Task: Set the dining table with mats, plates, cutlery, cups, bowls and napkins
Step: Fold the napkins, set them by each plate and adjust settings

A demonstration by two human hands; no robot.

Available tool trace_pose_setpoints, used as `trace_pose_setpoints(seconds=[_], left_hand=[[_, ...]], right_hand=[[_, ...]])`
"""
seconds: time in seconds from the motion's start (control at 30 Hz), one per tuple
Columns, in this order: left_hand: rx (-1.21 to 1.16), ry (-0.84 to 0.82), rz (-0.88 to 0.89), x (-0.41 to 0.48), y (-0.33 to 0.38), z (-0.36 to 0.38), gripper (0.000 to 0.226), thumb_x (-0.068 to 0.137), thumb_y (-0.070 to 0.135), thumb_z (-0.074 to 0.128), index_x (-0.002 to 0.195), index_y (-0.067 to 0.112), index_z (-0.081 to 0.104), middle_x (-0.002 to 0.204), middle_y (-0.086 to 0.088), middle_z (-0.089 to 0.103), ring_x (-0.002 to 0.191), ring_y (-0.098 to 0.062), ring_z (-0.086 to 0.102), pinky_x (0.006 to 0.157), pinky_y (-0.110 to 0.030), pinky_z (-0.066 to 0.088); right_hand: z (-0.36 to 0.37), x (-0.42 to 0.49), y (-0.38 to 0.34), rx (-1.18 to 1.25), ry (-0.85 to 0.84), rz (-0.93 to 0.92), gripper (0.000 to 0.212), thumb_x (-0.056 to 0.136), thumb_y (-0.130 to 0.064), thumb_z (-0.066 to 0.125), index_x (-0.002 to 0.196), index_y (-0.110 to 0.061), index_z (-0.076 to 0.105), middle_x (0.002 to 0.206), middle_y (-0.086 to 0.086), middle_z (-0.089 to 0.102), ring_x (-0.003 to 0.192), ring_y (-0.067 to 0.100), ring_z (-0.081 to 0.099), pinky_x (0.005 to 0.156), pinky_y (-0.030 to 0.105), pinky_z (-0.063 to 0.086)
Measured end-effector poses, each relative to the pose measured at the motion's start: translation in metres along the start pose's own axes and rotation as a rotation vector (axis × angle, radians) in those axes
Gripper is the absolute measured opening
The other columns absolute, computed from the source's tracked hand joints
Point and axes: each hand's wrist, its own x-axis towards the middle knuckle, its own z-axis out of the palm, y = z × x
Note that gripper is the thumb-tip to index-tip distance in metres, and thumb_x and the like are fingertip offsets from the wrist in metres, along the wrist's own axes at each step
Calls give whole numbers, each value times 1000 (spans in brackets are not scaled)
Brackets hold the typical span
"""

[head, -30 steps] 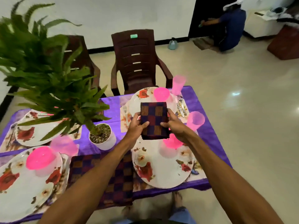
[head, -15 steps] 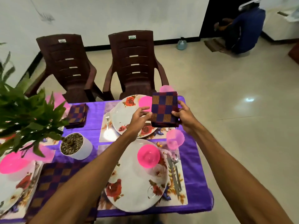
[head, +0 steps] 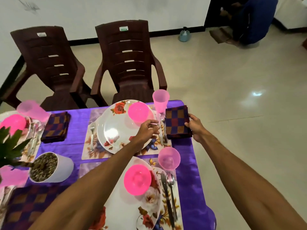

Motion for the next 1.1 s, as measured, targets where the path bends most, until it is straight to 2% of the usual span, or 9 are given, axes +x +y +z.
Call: trace_pose_setpoints(seconds=[0.17, 0.27, 0.33, 0.4, 0.5, 0.57, 0.7, 0.93, 1.1], left_hand=[[1, 6, -18, 19, -5, 5, 23, 98, 14, 61, 121, 14, 59, 112, -15, 68, 86, -20, 68, 74, -33, 55], [7, 10, -15, 23, -6, 5, 24, 98, 15, 61, 122, 15, 60, 111, -14, 68, 90, -22, 69, 71, -28, 57], [6, 15, -5, 26, -7, 5, 24, 98, 14, 62, 121, 14, 61, 110, -16, 68, 88, -21, 70, 69, -26, 57], [-4, 16, 0, 26, -7, 4, 24, 98, 13, 61, 122, 13, 60, 110, -17, 68, 86, -21, 69, 67, -25, 57], [3, 24, 2, 29, -5, 5, 23, 98, 13, 60, 121, 15, 60, 110, -16, 68, 90, -23, 70, 69, -27, 57], [5, 27, 7, 32, -2, 6, 22, 98, 12, 59, 120, 16, 61, 110, -16, 68, 90, -22, 70, 69, -26, 58], [2, 22, 15, 36, 1, 5, 22, 98, 14, 61, 120, 15, 61, 109, -14, 68, 89, -19, 70, 71, -27, 58], [8, 35, 3, 36, 0, 6, 23, 98, 15, 61, 121, 15, 60, 111, -15, 68, 97, -27, 70, 72, -27, 58], [17, 31, 15, 33, 4, 3, 24, 97, 17, 62, 121, 16, 60, 110, -13, 69, 97, -27, 70, 75, -30, 58]], right_hand=[[6, 34, 12, -128, 40, -66, 60, 91, 15, 39, 140, -15, 54, 114, 8, 69, 87, 20, 68, 72, 34, 61], [7, 37, 18, -517, 178, -272, 61, 90, 5, 50, 146, -19, 46, 127, 16, 59, 114, 32, 59, 98, 45, 52], [9, 32, 28, -860, 246, -427, 67, 90, -6, 61, 151, -21, 38, 134, 19, 46, 125, 36, 44, 105, 48, 42], [16, 26, 38, -1083, 183, -564, 72, 92, -23, 66, 155, -25, 32, 147, 19, 37, 136, 37, 33, 111, 51, 35], [25, 26, 55, -1316, 30, -555, 72, 95, -49, 58, 157, -34, 25, 163, 15, 16, 149, 37, 14, 119, 57, 17], [25, 30, 63, -1368, 12, -514, 69, 98, -53, 50, 158, -36, 22, 166, 13, 7, 151, 38, 8, 119, 59, 11], [31, 38, 61, -1342, 53, -486, 66, 101, -51, 45, 159, -33, 19, 167, 15, 0, 152, 40, 4, 118, 62, 8], [36, 49, 54, -1287, 29, -463, 66, 101, -49, 46, 159, -33, 18, 167, 14, -6, 152, 41, -3, 118, 63, 4], [31, 49, 53, -1287, -3, -478, 68, 101, -50, 47, 159, -33, 16, 167, 12, -6, 152, 41, -4, 119, 61, 3]])
